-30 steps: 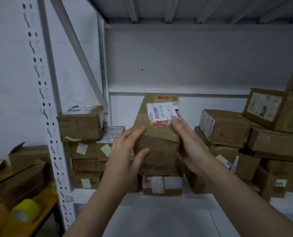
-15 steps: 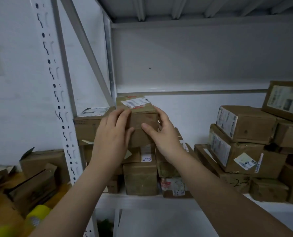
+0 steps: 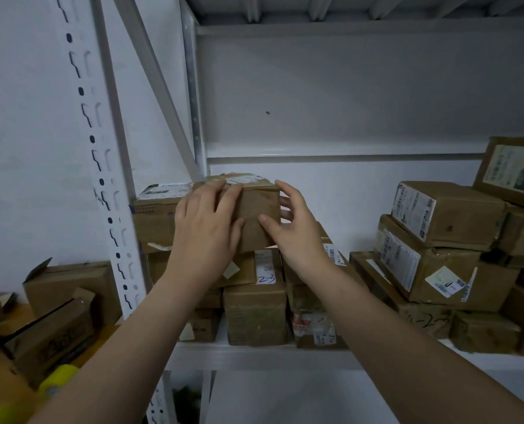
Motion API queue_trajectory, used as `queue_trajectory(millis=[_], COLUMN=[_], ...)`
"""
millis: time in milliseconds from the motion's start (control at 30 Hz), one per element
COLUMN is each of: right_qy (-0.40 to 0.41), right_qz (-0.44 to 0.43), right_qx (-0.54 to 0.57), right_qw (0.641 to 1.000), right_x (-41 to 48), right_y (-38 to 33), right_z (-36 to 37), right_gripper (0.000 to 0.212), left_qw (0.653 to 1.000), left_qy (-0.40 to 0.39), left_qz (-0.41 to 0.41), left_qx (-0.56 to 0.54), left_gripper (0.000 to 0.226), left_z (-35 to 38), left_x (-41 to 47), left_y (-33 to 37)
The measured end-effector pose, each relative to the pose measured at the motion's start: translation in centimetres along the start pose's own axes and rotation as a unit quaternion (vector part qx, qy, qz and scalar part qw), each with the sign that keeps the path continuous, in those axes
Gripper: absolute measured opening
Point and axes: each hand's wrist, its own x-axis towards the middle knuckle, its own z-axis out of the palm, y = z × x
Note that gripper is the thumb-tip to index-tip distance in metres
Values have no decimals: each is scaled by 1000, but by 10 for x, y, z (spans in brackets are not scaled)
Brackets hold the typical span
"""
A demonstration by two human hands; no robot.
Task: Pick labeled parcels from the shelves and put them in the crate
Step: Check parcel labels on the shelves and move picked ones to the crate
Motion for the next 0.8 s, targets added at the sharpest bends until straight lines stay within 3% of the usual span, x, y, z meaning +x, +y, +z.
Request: queue_trajectory(millis=[333, 567, 800], right_qy=[-20, 14, 84], right_qz=[27, -2, -69], right_qx=[-16, -133, -285], right_qw=[999, 991, 952], right_x=[-7, -27, -55], right_y=[1, -7, -6], right_z=[-10, -38, -123], right_gripper=[66, 54, 31], left_qw=[1000, 996, 985], left_qy=[15, 41, -22], left_qz=[-4, 47, 79], left_qx=[-17, -71, -152], left_gripper=[51, 43, 40], left_z=[3, 1, 26], left_x=[-6, -13, -25], left_y=[7, 43, 112])
